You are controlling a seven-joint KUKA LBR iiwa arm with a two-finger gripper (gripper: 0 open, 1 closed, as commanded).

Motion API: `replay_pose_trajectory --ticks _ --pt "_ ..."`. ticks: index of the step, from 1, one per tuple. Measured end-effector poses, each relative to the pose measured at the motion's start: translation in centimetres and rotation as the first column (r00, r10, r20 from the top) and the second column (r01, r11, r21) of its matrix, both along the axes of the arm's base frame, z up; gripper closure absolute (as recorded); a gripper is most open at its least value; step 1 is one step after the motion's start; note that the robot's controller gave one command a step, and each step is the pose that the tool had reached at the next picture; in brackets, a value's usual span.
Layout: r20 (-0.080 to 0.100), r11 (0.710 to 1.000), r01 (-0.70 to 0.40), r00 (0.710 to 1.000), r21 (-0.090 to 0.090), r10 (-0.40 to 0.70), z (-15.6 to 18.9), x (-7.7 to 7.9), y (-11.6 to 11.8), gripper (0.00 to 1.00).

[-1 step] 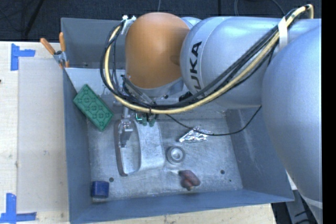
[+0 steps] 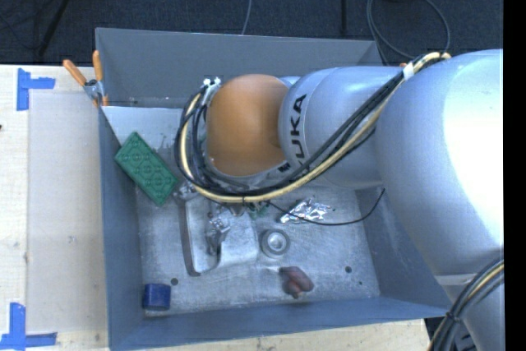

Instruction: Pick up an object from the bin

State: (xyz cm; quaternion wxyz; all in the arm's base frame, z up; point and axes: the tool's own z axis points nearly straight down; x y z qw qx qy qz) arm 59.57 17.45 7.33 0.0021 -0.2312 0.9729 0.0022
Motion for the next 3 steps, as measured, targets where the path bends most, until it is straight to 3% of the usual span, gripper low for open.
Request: replay_pose_trajectory --ticks 1,2,3 --pt "0.005 0.968 -0.25 0.968 0.001 0.25 0.1 1.9 -3.1 0.0" --pt "0.02 0.969 -0.246 0.969 0.001 0.245 0.5 2.3 -3.2 1.0" --pt "0.006 0.906 -0.424 0.906 -0.007 0.424 14.2 1.3 -5.2 1.0"
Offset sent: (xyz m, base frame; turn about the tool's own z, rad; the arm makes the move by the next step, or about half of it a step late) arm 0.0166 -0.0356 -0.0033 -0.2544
